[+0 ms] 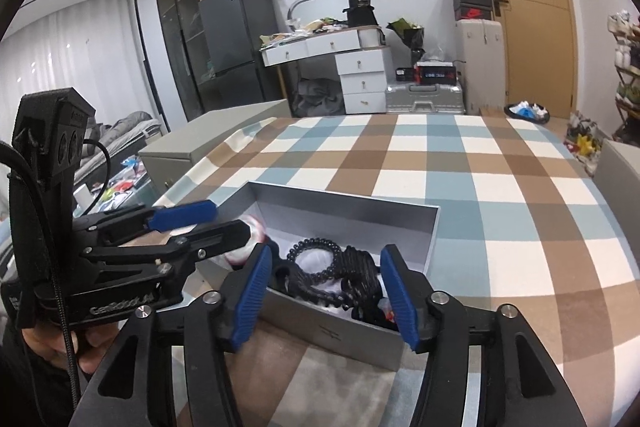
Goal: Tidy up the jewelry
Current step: 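Carry the hair tie and the stand over the grey box, then open both grippers to drop the hair tie and stand into the box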
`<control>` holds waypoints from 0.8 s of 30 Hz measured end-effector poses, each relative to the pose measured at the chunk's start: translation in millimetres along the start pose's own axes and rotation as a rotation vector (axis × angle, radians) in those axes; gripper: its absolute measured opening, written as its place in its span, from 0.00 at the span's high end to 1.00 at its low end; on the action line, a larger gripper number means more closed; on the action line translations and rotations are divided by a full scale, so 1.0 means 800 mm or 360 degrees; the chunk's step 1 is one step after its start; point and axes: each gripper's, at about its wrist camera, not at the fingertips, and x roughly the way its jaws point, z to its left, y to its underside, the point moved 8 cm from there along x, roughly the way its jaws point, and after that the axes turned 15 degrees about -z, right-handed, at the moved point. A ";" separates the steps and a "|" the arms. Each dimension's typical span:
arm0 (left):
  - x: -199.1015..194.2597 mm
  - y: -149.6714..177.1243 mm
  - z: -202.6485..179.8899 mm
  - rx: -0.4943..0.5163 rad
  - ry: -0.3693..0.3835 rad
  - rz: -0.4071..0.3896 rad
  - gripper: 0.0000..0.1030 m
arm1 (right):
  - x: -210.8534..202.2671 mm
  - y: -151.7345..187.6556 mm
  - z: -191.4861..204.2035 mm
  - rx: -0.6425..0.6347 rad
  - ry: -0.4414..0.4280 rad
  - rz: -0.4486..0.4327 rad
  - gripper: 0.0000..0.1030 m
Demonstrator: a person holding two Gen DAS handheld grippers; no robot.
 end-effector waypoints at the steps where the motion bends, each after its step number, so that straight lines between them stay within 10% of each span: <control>1: -0.004 -0.001 -0.001 0.0001 -0.0001 -0.0019 0.32 | -0.002 0.000 0.001 -0.0008 -0.0005 -0.0007 0.41; 9: -0.027 -0.003 0.001 0.0025 -0.0037 -0.0120 0.02 | -0.029 -0.004 0.003 -0.0082 -0.0025 -0.0090 0.00; 24: -0.036 0.001 0.015 0.0018 -0.0073 -0.0255 0.01 | -0.055 -0.010 -0.014 -0.0031 -0.0058 -0.0236 0.00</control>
